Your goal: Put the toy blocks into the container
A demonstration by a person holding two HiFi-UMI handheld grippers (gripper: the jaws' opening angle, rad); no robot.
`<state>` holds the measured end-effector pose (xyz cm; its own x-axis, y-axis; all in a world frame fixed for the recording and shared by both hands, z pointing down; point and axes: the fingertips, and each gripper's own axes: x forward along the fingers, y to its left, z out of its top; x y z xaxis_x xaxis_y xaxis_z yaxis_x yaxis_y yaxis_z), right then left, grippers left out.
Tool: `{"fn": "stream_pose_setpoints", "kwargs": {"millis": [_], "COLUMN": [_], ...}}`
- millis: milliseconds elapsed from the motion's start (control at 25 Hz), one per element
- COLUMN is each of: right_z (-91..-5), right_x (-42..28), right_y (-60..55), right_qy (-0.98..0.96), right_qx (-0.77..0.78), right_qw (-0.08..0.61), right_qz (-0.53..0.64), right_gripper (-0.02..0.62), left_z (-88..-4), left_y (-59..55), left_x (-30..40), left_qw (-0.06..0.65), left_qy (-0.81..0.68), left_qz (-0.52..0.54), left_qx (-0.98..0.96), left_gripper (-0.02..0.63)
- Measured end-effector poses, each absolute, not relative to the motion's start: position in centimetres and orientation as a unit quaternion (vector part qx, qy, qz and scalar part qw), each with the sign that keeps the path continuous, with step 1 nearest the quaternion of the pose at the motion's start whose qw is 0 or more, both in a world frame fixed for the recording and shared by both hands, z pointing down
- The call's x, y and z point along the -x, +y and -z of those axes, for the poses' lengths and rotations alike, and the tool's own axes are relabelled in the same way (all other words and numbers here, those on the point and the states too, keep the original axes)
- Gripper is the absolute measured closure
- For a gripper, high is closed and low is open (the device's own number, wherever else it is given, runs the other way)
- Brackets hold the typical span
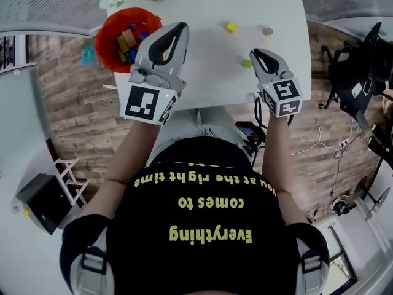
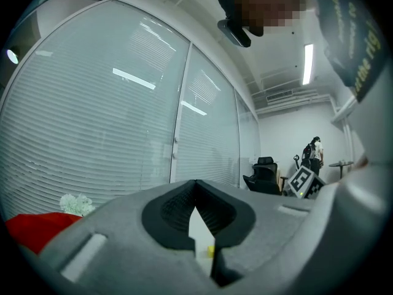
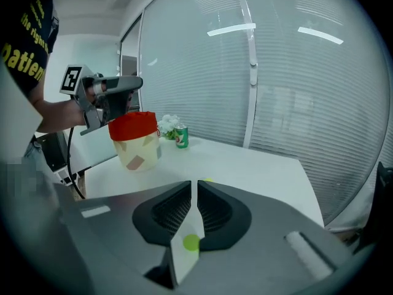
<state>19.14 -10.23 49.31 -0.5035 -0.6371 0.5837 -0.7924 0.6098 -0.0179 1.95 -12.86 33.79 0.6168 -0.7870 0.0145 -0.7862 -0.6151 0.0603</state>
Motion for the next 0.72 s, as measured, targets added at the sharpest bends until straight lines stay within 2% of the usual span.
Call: {"fn": "stream_pose_setpoints", "kwargs": {"millis": [480,600,720], "right_z": [-54.5,-56.2,-57.7], "right_x": [-19.5,-19.1,-19.1], "right_y": [-9.3,-8.8,-8.2], "right_qy": [-0.84,-0.834,-0.831], "right_qx": [-0.401,-0.394,-0.394], "right_qw": [0.316,0.334,0.338], "right_qz": [-0.187,-0.195,-0.202], "right_gripper": [0.487,0.442,0.439], "left_z": [-36.1,-37.1,-37.4], "left_y": [-13.0,-12.7,-12.6], "left_x": [-4.1,-4.3,-4.6], "left_qw": [0.057,0.061,0.064], "left_qy": [-0.419,-0.413,-0.411], "left_qz": [0.001,-0.015,-0.014], "left_qx": [-0.906,-0.909,-0.909], "left_gripper": [0.609,0.609,0.609]}}
